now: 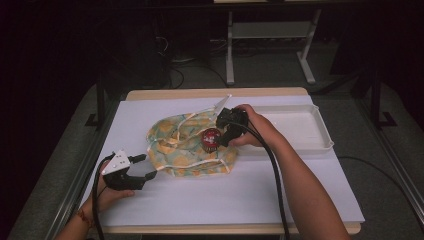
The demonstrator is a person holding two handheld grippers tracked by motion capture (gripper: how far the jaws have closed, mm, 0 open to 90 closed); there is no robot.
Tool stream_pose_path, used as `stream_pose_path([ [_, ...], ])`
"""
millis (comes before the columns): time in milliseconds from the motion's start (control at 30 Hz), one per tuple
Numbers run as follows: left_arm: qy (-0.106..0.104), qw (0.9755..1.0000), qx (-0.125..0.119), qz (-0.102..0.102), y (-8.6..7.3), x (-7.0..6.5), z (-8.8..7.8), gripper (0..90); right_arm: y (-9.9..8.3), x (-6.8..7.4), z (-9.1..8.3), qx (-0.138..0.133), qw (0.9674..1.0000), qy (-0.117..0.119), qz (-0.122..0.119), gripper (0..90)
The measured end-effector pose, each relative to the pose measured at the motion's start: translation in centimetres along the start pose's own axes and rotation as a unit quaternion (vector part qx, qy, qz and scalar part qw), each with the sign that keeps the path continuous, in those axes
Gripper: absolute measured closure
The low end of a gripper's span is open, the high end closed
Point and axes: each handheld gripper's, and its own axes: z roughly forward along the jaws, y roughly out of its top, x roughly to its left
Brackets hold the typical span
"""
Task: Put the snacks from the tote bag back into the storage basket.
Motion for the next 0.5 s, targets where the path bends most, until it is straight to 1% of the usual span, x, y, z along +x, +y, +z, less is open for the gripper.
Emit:
stream_pose_path([
  [33,-0.002,1.0000,0.000,0.000,0.0,0.0,-0.1,26.9,0.1,0.0,0.1,0.003,1.0000,0.001,-0.005,31.1],
  [100,0.002,1.0000,0.002,0.006,0.0,0.0,-0.3,26.9,0.4,0.0,0.5,0.016,0.9998,0.006,-0.009,31.0],
  [167,-0.001,1.0000,0.000,0.002,0.0,0.0,-0.5,26.9,0.5,0.1,1.0,0.028,0.9994,0.013,-0.014,31.0],
  [233,-0.004,1.0000,0.001,0.002,-0.1,0.0,-0.5,26.9,0.7,0.2,1.3,0.033,0.9991,0.023,-0.015,30.9],
  [267,-0.005,1.0000,0.004,0.006,-0.1,-0.1,-0.4,26.9,0.7,0.2,1.5,0.035,0.9990,0.024,-0.014,30.2],
  [333,-0.009,0.9999,0.004,0.003,-0.1,-0.3,-0.3,26.9,0.9,0.2,2.0,0.046,0.9985,0.021,-0.018,27.8],
  [400,-0.012,0.9999,0.006,0.004,-0.1,-0.3,-0.2,26.9,1.0,0.1,2.5,0.054,0.9980,0.027,-0.016,27.6],
  [433,-0.016,0.9999,0.005,0.002,-0.1,-0.4,-0.1,26.9,1.1,0.0,2.7,0.058,0.9979,0.026,-0.012,26.8],
  [500,-0.017,0.9998,0.008,0.006,-0.1,-0.5,0.0,26.9,1.2,-0.1,3.1,0.063,0.9976,0.027,-0.009,25.7],
])
